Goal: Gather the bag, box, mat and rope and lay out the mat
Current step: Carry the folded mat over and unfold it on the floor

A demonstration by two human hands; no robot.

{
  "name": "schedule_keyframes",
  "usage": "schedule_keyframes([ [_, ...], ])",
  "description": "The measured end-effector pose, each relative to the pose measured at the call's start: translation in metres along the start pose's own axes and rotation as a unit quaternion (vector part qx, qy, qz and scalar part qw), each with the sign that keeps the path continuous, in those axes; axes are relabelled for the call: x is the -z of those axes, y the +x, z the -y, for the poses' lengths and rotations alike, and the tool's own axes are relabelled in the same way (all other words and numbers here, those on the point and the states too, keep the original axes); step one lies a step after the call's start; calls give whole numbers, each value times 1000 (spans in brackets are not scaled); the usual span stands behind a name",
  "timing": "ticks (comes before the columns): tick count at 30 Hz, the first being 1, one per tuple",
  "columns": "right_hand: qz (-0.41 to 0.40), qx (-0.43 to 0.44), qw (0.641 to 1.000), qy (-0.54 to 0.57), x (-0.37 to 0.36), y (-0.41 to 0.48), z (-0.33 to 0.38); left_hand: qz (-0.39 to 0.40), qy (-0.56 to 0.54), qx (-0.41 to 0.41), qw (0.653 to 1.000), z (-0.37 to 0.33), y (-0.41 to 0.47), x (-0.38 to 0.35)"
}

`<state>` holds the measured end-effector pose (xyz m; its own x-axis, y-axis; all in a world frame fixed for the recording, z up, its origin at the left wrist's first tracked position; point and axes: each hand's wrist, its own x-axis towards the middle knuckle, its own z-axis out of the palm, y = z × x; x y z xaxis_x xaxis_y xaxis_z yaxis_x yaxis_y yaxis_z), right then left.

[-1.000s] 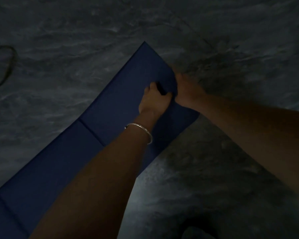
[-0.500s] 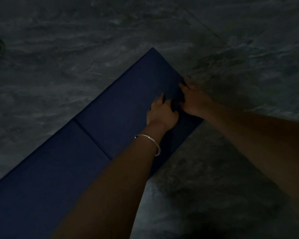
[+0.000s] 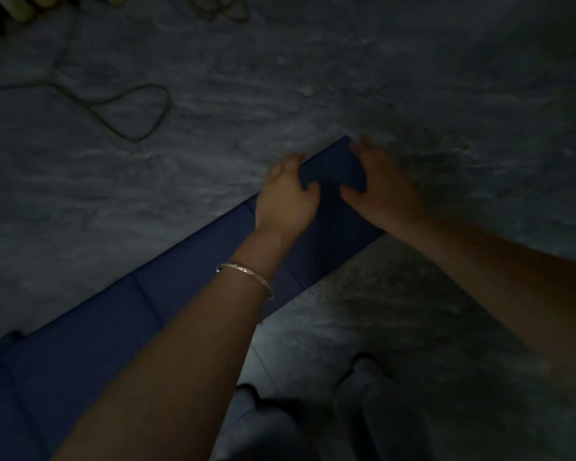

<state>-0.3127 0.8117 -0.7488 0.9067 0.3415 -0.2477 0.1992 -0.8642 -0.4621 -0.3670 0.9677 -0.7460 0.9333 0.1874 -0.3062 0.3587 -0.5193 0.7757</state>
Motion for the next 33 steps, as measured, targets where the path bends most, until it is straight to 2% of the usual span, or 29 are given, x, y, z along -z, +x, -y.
schedule_keyframes([
  [5, -21, 100, 994, 47, 71, -59, 127, -92, -44, 17, 995, -53, -80, 118],
  [10, -5, 193, 978, 82, 105, -119, 243, -157, -28, 0, 987, -78, -167, 208],
  [15, 16, 268, 957, 109, 114, -178, 321, -246, -45, 37, 968, -73, -254, 272],
  [18, 36, 283, 950, 125, 117, -211, 354, -309, -103, 64, 943, -69, -309, 303],
  [20, 56, 305, 941, 137, 113, -237, 381, -347, -127, 83, 926, -59, -354, 327],
  [27, 73, 316, 931, 167, 69, -321, 474, -402, -130, 118, 899, 5, -487, 402],
  [33, 73, 320, 926, 185, -9, -396, 578, -398, -98, 137, 902, 87, -589, 479],
])
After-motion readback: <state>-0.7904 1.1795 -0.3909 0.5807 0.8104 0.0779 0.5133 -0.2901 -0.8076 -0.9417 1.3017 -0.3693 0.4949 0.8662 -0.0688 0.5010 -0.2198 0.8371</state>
